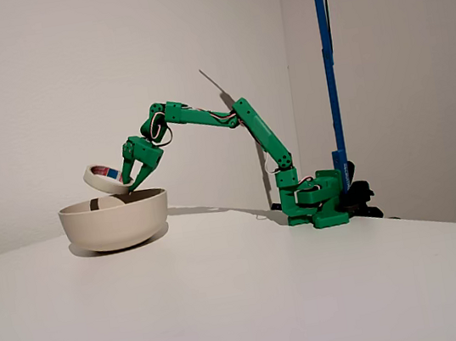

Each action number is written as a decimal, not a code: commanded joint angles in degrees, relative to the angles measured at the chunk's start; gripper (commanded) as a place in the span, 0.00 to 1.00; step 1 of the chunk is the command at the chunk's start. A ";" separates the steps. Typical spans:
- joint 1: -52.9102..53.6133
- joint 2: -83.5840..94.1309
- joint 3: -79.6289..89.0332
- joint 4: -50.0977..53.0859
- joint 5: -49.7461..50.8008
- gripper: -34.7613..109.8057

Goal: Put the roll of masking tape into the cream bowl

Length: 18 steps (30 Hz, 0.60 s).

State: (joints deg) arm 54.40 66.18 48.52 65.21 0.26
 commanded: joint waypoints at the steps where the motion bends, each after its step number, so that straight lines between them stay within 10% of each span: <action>1: 0.35 1.93 -4.83 -1.32 0.97 0.21; 6: 0.00 1.49 -4.83 -1.32 1.58 0.41; 18: 0.44 4.31 -10.11 4.83 10.37 0.18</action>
State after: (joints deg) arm 54.40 64.60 44.74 67.15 7.38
